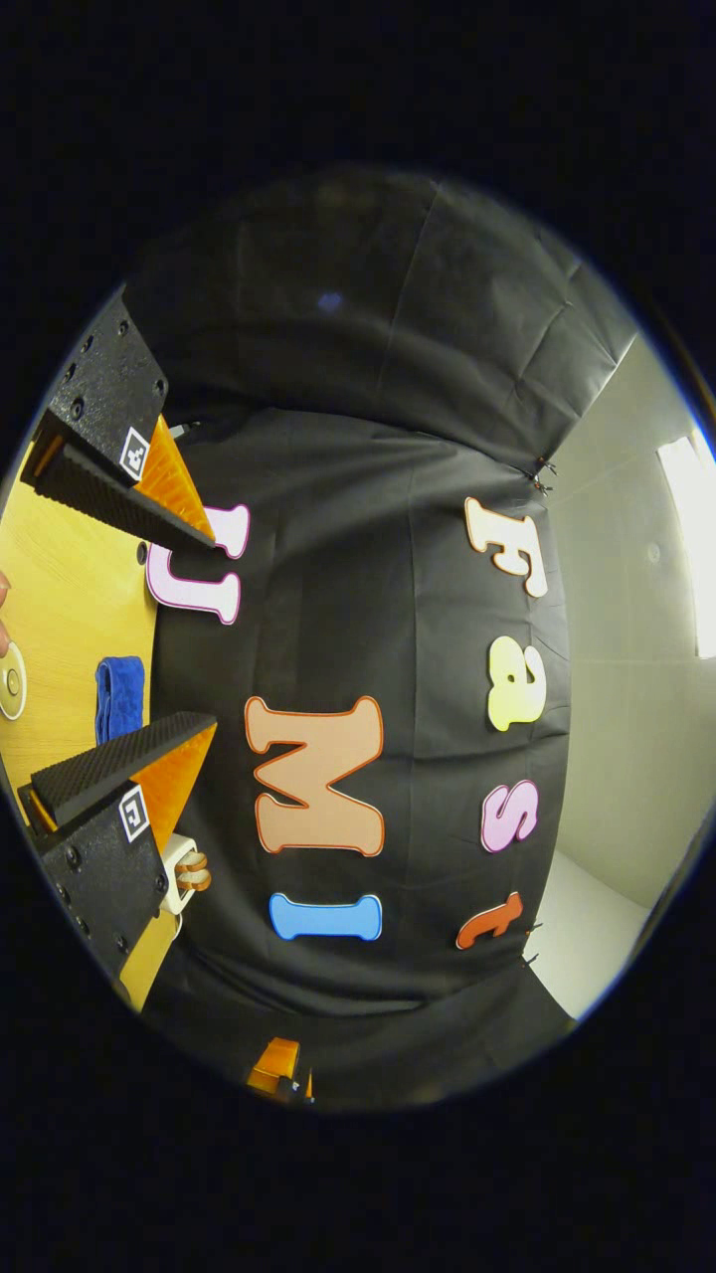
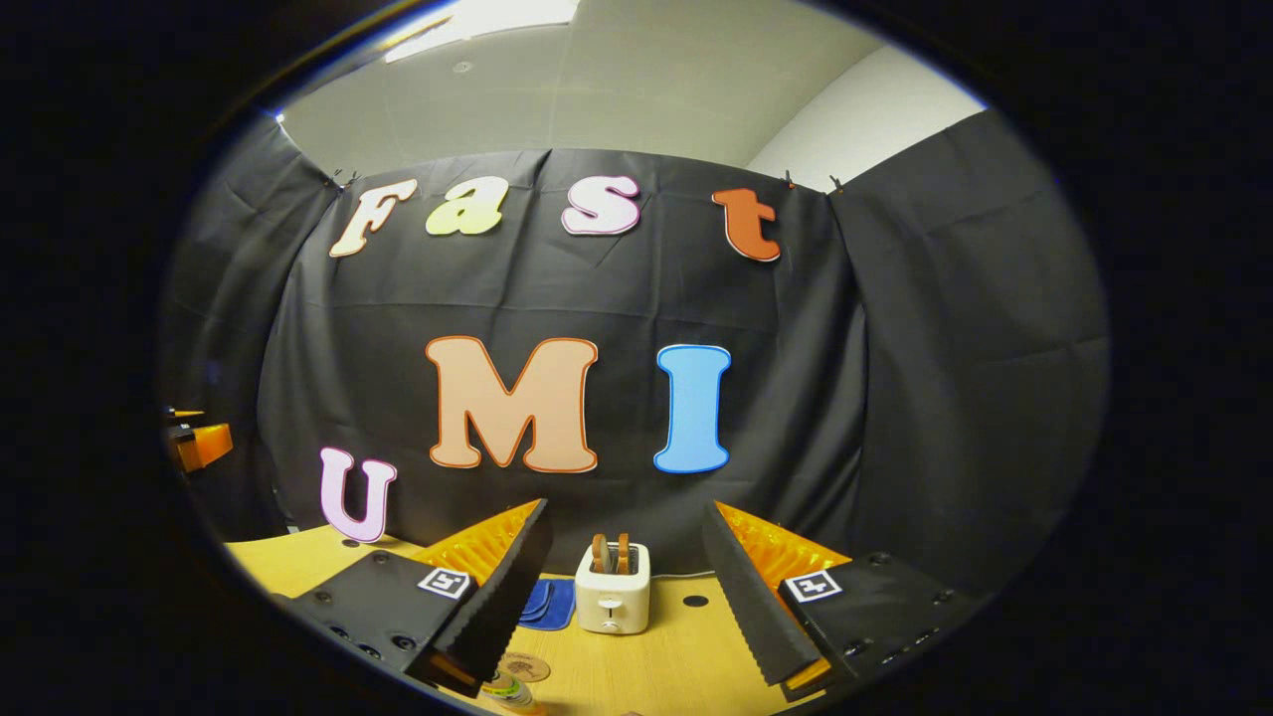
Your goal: Open the teacup lid with one hand, grasp the water bottle and pour water into the teacup with the other hand; after pouring, place the water bottle on the coaster and then close the teacup lid.
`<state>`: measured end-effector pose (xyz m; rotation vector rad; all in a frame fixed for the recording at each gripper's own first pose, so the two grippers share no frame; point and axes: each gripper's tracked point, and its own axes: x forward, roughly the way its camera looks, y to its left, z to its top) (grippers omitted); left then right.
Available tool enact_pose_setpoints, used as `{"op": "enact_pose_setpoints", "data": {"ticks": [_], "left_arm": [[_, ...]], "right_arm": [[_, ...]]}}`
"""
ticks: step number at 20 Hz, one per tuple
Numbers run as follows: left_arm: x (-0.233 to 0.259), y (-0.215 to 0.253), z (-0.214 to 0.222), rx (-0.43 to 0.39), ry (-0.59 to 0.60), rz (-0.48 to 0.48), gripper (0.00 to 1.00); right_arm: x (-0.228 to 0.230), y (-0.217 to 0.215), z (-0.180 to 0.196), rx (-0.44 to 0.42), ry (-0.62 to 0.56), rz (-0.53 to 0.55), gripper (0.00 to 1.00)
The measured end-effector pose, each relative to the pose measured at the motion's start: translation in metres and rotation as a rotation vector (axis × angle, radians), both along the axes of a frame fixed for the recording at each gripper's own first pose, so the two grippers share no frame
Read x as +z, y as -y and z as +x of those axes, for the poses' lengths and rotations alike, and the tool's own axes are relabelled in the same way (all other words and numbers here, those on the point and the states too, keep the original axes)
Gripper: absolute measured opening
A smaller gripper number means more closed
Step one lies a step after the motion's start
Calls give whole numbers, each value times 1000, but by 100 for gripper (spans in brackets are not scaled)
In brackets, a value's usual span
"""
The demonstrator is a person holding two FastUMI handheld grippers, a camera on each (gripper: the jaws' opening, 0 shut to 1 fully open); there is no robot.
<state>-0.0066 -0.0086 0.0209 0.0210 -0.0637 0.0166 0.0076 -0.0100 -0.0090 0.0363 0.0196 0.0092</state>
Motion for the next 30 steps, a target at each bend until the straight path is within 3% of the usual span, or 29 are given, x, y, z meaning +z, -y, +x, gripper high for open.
{"op": "enact_pose_setpoints", "data": {"ticks": [5, 7, 8, 9, 10, 12, 13, 19, 20, 22, 23, 25, 27, 30], "left_arm": [[3, -3, 0, 6, 17, 0, 94], [3, -4, -1, 4, 20, -2, 94], [1, -4, -1, 1, 19, -4, 94], [-3, -5, -2, -5, 17, -5, 94], [-7, -4, -1, -16, 12, -6, 92], [-23, -3, 0, -38, -16, -14, 92], [-32, -3, -1, -49, -39, -18, 94], [-94, 1, -9, -121, -180, -5, 95], [-105, 3, -10, -132, -203, 0, 95], [-125, 8, -14, -156, -241, 24, 95], [-138, 10, -15, -167, -262, 48, 95], [-169, 14, -21, -192, -321, 102, 97], [-195, 21, -28, -222, -374, 144, 96], [-223, 34, -39, -276, -438, 148, 96]], "right_arm": [[-32, -24, -6, 64, -64, -1, 92], [-44, -39, -9, 104, -89, 2, 100], [-49, -45, -10, 119, -100, -2, 93], [-53, -50, -10, 134, -108, -4, 98], [-55, -56, -11, 148, -114, -2, 93], [-56, -64, -10, 167, -118, 6, 93], [-56, -66, -9, 174, -118, 6, 98], [-60, -66, -7, 175, -123, 8, 98], [-60, -65, -7, 172, -125, 9, 93], [-65, -65, -6, 171, -136, 11, 93], [-67, -64, -6, 170, -143, 10, 98], [-69, -62, -6, 165, -149, 5, 93], [-70, -63, -7, 163, -153, -7, 98], [-67, -62, -10, 163, -145, -27, 93]]}}
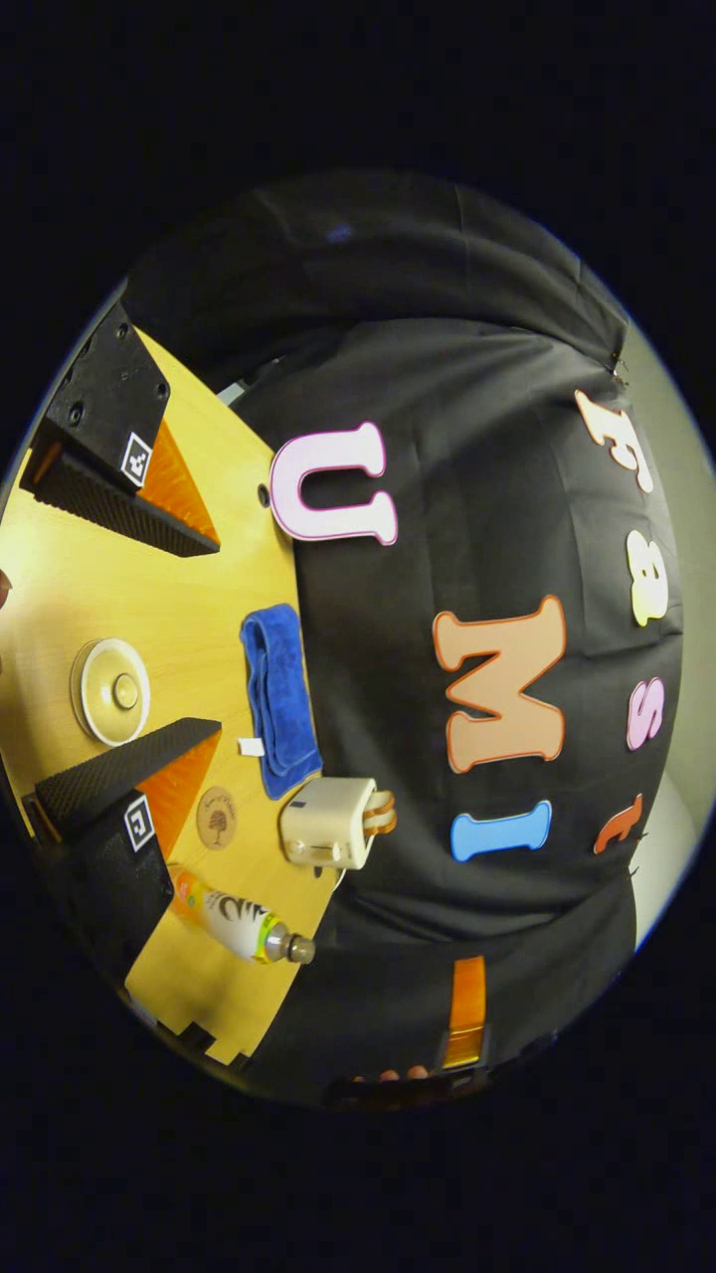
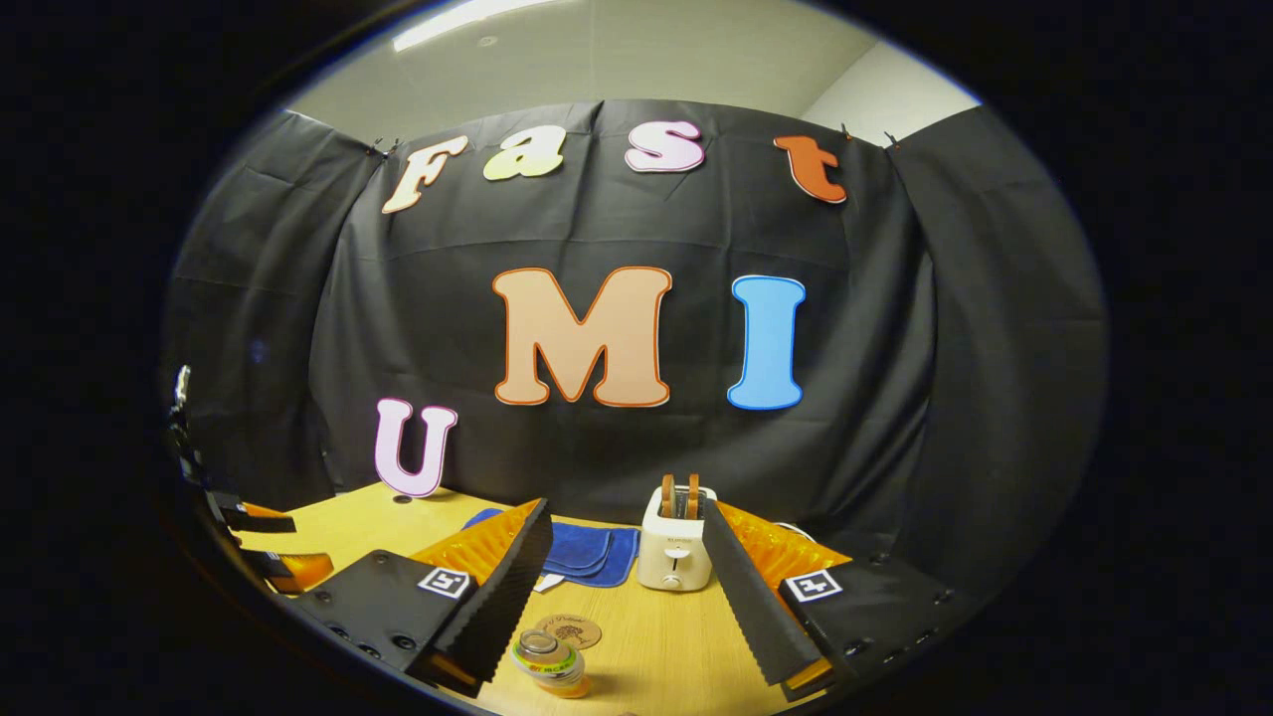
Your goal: Open the teacup lid with one hand, grasp the water bottle and pour water into the teacup with the other hand; after pouring, place the water bottle on the coaster and then close the teacup lid.
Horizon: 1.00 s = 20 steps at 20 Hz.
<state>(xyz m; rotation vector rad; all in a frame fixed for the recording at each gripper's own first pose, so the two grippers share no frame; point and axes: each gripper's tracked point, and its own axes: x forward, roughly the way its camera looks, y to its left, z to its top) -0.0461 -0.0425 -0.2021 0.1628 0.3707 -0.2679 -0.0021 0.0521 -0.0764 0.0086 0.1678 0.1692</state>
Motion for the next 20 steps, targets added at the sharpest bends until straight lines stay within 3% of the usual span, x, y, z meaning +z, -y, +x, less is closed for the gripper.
{"op": "enact_pose_setpoints", "data": {"ticks": [5, 6, 7, 11, 16, 17, 18, 20], "left_arm": [[-54, 20, -10, -50, -131, 1, 96], [-58, 19, -11, -58, -144, 1, 95], [-61, 19, -11, -60, -155, 2, 94], [-82, 22, -10, -49, -204, -3, 88], [-98, 23, -7, -37, -249, -20, 75], [-100, 23, -8, -36, -255, -26, 72], [-101, 24, -7, -35, -261, -31, 64], [-106, 23, -7, -32, -277, -33, 55]], "right_arm": [[4, 5, -5, -12, 2, -28, 93], [3, 7, -5, -16, 1, -34, 98], [3, 8, -7, -20, 0, -38, 93], [2, 12, -11, -29, 0, -58, 93], [2, 18, -10, -41, 0, -75, 93], [2, 19, -9, -45, 0, -73, 98], [1, 20, -8, -49, -2, -73, 93], [-1, 21, -7, -55, -7, -71, 93]]}}
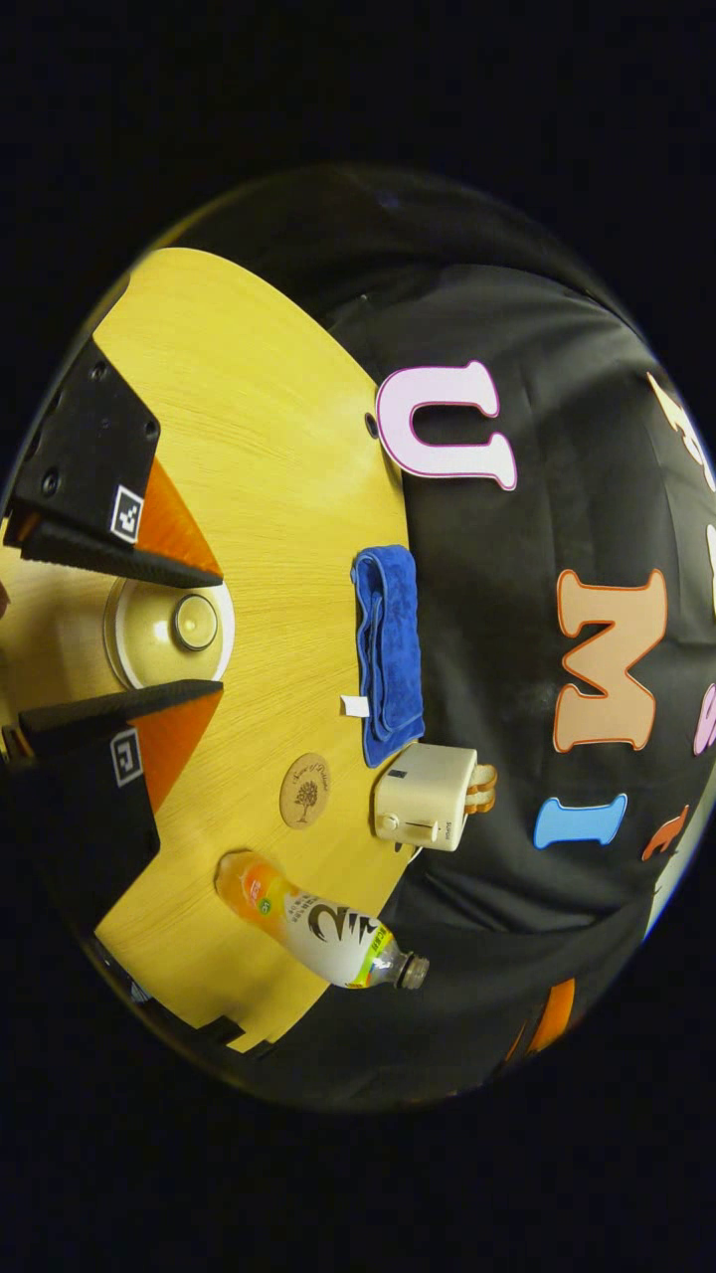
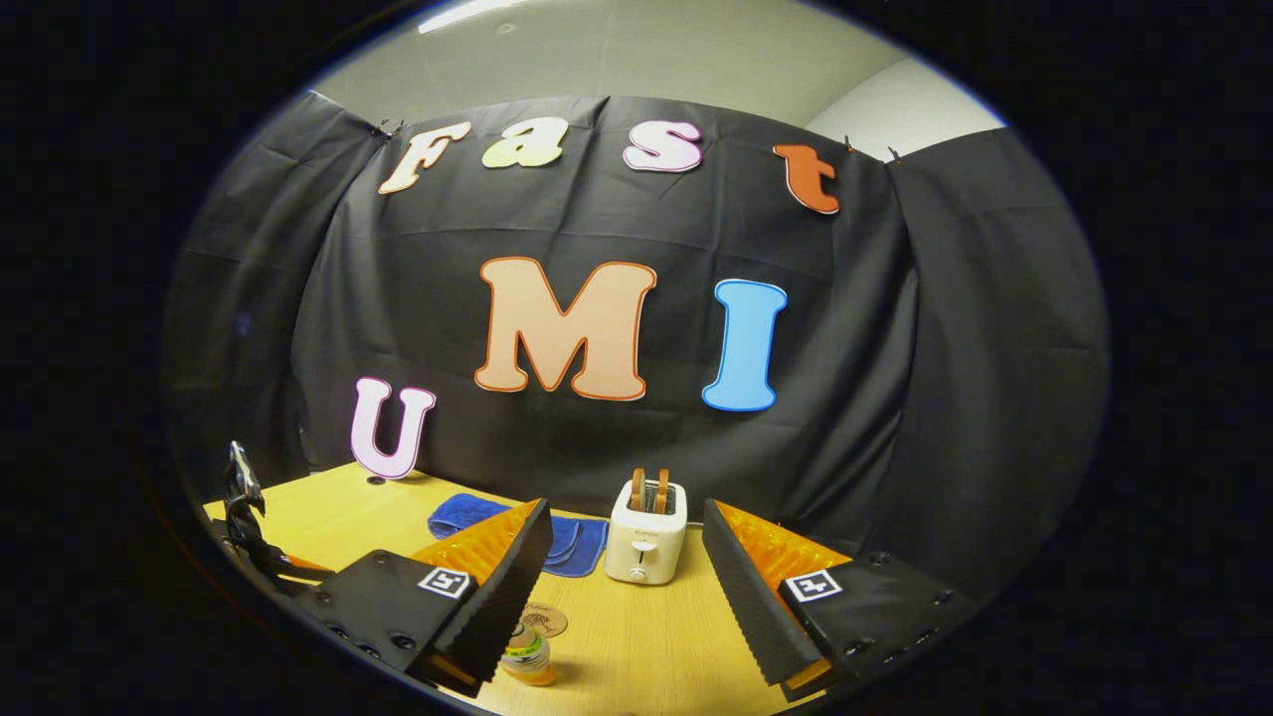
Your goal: Open the teacup lid with one hand, grasp the water bottle and pour water into the teacup with the other hand; after pouring, place the water bottle on the coaster and then close the teacup lid.
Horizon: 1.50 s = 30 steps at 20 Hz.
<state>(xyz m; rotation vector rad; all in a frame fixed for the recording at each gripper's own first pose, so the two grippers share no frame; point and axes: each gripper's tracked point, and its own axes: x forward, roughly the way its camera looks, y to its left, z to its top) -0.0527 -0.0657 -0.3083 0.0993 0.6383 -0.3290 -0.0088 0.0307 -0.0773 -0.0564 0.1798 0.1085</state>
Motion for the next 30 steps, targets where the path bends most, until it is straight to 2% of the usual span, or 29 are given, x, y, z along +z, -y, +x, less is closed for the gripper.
{"op": "enact_pose_setpoints", "data": {"ticks": [1, 2, 5, 6, 7, 8, 10, 11, 12, 13, 14, 15, 16, 17, 18, 23, 25, 26, 30], "left_arm": [[-2, -1, 0, 3, -5, 1, 49], [-2, -1, 1, 5, -10, -4, 46], [-4, -1, 3, 6, -16, -8, 45], [-5, -1, 3, 6, -16, -9, 45], [-5, -1, 3, 5, -14, -10, 46], [-4, -2, 4, 10, -12, -4, 47], [-4, -6, 8, 26, -5, -2, 39], [-5, -5, 8, 31, -12, -13, 30], [-5, -5, 8, 33, -19, -22, 30], [-4, -5, 8, 32, -22, -27, 30], [-5, -5, 8, 29, -24, -29, 31], [-4, -5, 9, 25, -26, -30, 29], [-5, -4, 8, 21, -28, -31, 28], [-4, -4, 8, 18, -31, -33, 27], [-4, -5, 8, 17, -29, -36, 26], [-4, -4, 9, 25, -23, -39, 20], [-2, -5, 9, 30, -18, -34, 20], [1, -5, 12, 29, -4, -37, 20], [15, -6, 16, 32, 17, -47, 20]], "right_arm": [[-1, 0, 1, -1, -1, 1, 98], [-1, 0, 2, -2, -2, 0, 98], [-2, 0, 3, 2, -1, -10, 98], [-4, -1, 4, 4, -3, -13, 93], [-4, -3, 5, 7, -5, -13, 98], [-4, -3, 4, 9, -4, -15, 92], [-4, -4, 5, 13, -2, -19, 93], [-4, -4, 6, 14, -1, -21, 93], [-4, -4, 6, 15, -1, -22, 98], [-4, -4, 6, 16, -2, -22, 92], [-5, -4, 7, 16, -2, -20, 92], [-4, -4, 7, 15, -2, -18, 98], [-4, -5, 7, 16, -2, -16, 93], [-4, -5, 7, 17, -1, -15, 93], [-6, -5, 8, 17, -2, -14, 98], [-5, -7, 7, 26, 1, -14, 100], [-6, -7, 7, 29, -3, -16, 92], [-7, -6, 6, 30, -6, -15, 98], [-13, -14, 5, 50, -21, 0, 98]]}}
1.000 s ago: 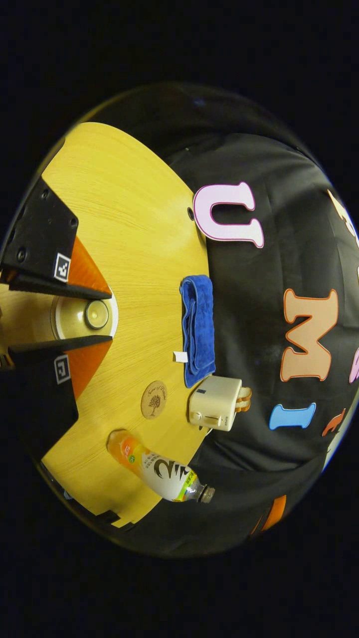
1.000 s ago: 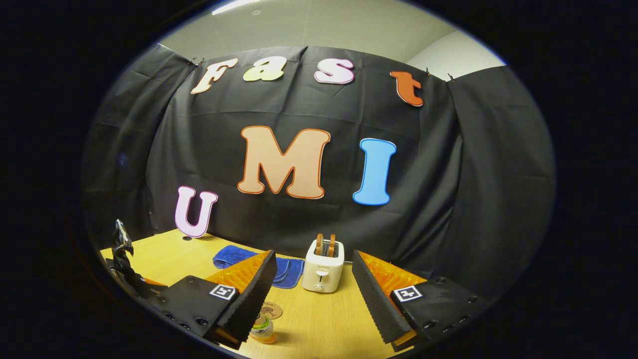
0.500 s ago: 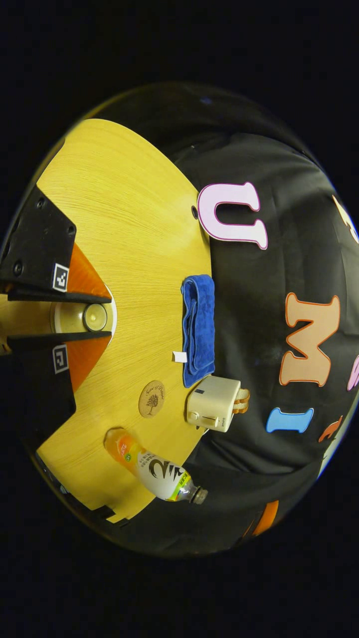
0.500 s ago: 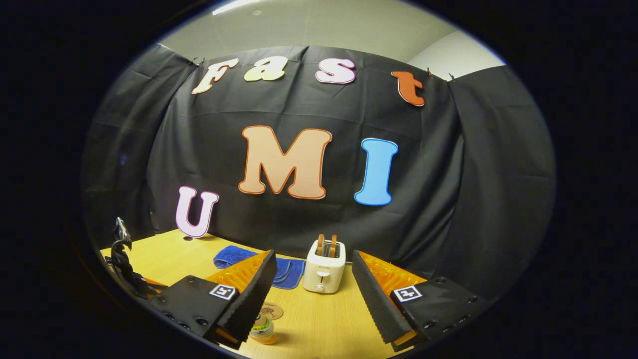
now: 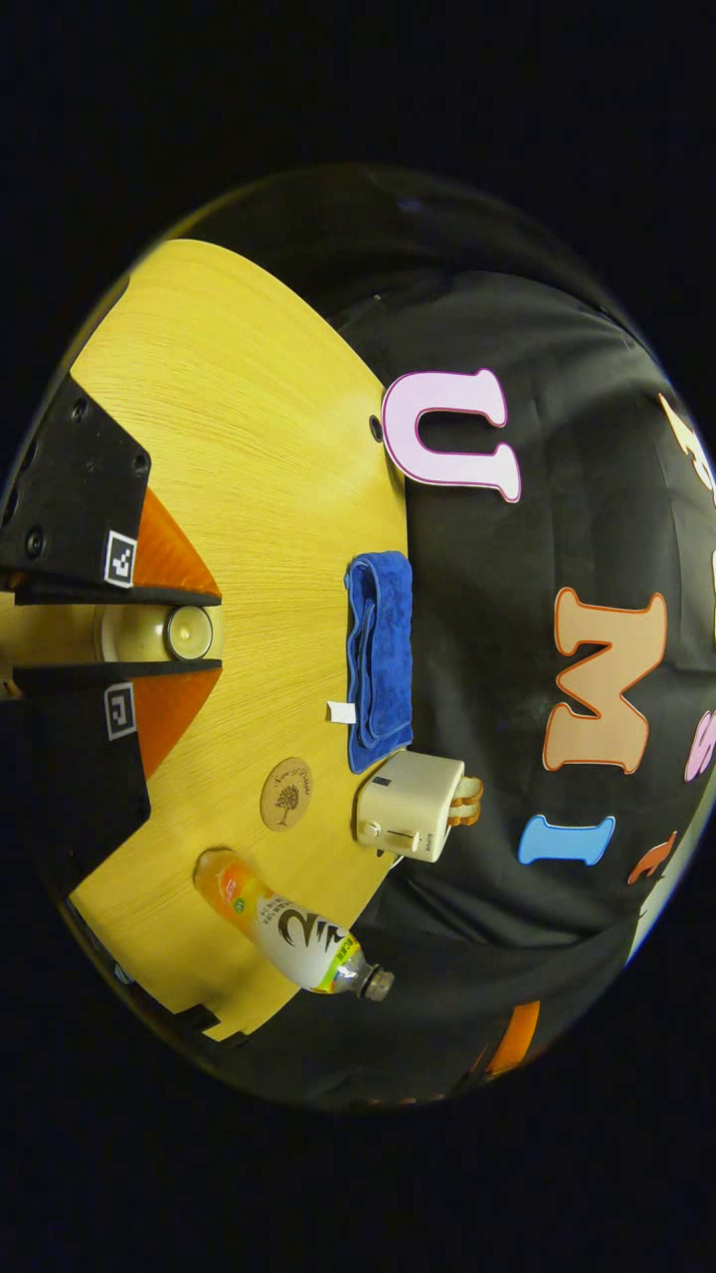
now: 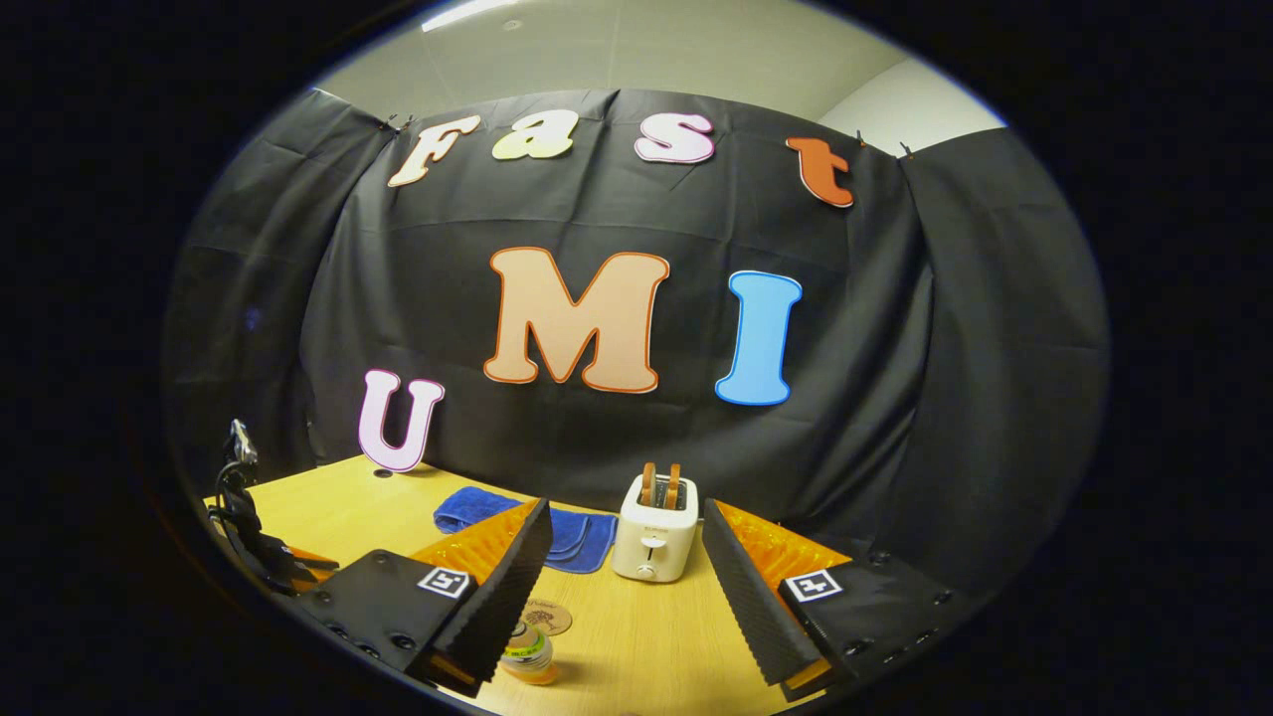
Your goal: Open the teacup lid with one hand, grasp the water bottle and pour water into the teacup with the other hand; after pouring, place the water bottle on the coaster and then close the teacup lid.
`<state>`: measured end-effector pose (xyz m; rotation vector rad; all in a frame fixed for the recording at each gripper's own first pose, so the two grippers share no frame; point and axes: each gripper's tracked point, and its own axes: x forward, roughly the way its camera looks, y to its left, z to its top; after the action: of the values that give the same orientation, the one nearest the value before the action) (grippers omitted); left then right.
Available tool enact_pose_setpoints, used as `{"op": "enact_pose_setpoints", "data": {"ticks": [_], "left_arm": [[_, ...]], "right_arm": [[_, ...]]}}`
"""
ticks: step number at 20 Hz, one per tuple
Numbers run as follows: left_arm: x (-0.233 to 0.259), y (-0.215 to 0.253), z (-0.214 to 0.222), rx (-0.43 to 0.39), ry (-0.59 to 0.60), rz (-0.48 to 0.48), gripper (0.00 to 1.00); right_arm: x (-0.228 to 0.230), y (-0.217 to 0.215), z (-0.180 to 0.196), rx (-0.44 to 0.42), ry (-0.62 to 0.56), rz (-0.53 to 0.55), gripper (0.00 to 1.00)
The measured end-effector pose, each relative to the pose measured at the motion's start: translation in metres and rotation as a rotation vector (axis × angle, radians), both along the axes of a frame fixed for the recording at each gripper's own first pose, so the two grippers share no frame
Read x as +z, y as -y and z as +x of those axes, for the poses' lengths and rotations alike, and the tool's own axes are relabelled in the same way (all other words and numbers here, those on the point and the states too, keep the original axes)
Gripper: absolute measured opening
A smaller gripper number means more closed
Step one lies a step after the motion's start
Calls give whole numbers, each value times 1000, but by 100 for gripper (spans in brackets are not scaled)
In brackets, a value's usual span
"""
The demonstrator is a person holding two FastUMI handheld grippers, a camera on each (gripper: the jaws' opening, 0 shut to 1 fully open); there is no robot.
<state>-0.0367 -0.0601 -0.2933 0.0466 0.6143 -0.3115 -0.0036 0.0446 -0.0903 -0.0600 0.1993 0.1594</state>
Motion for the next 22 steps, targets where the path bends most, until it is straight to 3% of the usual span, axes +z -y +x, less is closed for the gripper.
{"op": "enact_pose_setpoints", "data": {"ticks": [7, 9, 10, 12, 13, 22], "left_arm": [[34, -21, 10, 53, 51, -7, 20], [47, -28, 11, 68, 75, -2, 20], [54, -32, 10, 79, 88, -1, 20], [63, -37, 10, 89, 110, -3, 20], [63, -40, 8, 95, 107, 2, 20], [70, -60, -1, 146, 112, 13, 20]], "right_arm": [[-39, -46, -15, 143, -63, 59, 100], [-59, -59, -20, 179, -101, 67, 93], [-69, -64, -23, 193, -120, 68, 98], [-89, -69, -28, 209, -154, 59, 93], [-96, -71, -30, 216, -166, 53, 98], [-184, -84, -57, 265, -285, -29, 98]]}}
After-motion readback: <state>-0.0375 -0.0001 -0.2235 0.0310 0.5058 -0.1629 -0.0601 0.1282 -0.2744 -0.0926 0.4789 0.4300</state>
